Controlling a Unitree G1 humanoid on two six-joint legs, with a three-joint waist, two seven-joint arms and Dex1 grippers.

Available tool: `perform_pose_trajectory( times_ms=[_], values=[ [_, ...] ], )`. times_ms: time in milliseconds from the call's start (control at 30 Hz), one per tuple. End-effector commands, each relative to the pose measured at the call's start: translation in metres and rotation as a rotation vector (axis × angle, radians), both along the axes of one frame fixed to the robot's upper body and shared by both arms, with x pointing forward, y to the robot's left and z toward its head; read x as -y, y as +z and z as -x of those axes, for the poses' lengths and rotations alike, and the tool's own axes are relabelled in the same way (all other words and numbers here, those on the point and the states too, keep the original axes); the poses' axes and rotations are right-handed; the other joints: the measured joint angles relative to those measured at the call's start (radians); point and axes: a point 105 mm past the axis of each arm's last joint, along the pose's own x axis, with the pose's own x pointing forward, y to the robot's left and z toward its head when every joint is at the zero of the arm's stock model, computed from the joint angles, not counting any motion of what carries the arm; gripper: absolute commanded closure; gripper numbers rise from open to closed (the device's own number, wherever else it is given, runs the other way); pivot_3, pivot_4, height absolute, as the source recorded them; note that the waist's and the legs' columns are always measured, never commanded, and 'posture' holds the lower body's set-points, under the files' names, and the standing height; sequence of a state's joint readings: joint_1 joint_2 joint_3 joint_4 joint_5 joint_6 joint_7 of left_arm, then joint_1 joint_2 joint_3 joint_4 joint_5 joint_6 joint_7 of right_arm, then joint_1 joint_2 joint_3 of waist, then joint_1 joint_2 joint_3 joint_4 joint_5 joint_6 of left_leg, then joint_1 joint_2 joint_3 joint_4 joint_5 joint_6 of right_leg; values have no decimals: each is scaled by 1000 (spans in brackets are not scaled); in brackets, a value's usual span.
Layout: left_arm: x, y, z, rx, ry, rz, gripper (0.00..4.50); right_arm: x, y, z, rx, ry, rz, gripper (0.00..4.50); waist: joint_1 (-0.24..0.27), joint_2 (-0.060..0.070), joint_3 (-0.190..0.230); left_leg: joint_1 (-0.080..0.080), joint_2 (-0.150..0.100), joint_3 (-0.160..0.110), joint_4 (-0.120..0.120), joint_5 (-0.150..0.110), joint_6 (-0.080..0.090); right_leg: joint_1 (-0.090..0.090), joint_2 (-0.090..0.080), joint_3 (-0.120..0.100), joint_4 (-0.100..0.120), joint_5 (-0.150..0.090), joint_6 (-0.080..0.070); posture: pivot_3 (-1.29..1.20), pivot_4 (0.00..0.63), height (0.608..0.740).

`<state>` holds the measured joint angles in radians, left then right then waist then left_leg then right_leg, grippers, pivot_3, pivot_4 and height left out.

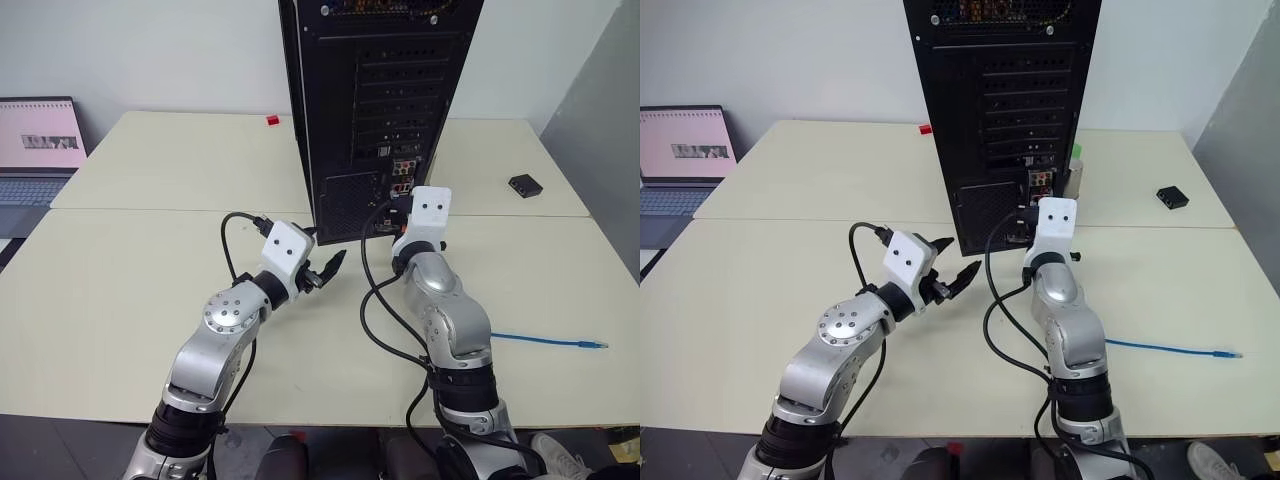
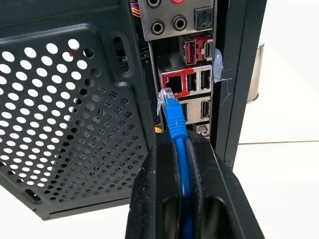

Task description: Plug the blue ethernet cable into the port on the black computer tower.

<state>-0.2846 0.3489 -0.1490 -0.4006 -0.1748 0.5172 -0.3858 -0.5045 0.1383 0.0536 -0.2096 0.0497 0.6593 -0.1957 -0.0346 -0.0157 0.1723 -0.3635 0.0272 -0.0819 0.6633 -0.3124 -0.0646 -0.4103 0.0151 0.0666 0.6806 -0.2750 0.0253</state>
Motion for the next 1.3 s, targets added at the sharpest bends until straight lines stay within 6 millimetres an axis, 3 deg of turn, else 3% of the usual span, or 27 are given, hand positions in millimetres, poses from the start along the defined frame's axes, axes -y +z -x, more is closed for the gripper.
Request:
perform_pose_trajectory(
  times_ms=[33,833,1300],
  values=[
    [3,12,2,55,-13,5,978,0,24,2,88,-4,-7,4500,0,0,0,0,0,0,0,0,0,0,0,0,0,0,0,0,150,740],
    [4,11,3,56,-19,3,978,8,28,8,102,-45,-25,4500,0,0,0,0,0,0,0,0,0,0,0,0,0,0,0,0,150,740],
    [4,11,2,56,-16,3,978,0,19,6,75,-8,-6,4500,0,0,0,0,0,0,0,0,0,0,0,0,0,0,0,0,150,740]
  ],
)
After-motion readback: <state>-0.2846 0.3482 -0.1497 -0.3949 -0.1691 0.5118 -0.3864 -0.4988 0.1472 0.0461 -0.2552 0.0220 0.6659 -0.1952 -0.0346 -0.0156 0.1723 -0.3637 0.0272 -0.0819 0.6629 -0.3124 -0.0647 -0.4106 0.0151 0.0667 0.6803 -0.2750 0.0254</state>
